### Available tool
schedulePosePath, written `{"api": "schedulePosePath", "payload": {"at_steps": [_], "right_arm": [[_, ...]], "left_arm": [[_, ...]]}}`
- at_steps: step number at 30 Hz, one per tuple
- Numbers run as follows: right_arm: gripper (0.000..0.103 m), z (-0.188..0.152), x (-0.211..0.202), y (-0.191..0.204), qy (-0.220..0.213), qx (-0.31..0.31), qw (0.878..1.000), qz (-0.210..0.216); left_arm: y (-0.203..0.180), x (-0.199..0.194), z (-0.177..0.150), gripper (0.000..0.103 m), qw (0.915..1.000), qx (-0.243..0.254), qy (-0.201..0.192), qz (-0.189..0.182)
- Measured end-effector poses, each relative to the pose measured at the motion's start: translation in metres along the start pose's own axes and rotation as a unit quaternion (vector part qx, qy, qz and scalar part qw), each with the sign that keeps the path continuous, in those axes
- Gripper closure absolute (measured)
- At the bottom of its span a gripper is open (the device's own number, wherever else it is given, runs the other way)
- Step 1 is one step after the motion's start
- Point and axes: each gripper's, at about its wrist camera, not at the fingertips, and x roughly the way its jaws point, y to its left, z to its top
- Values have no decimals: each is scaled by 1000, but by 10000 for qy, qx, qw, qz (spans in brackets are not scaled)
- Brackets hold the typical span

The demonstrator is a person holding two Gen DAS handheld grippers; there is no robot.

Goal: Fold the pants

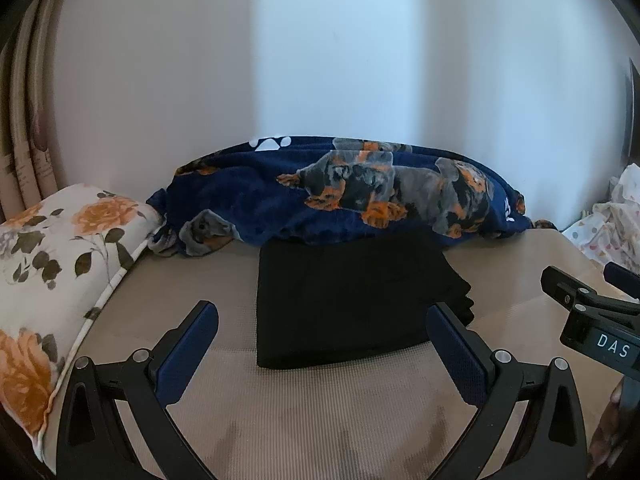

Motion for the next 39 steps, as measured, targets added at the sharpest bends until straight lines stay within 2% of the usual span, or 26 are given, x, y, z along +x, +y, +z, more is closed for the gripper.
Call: {"api": "schedulePosePath", "payload": {"at_steps": [24,39], "right_arm": [[1,0,53,13,239,-75,9997,-11],[1,1,68,13,324,-67,9995,-18]], "left_arm": [[-7,51,2,0,9997,71,218,-110],[-8,60,3,0,9996,76,241,-126]]}}
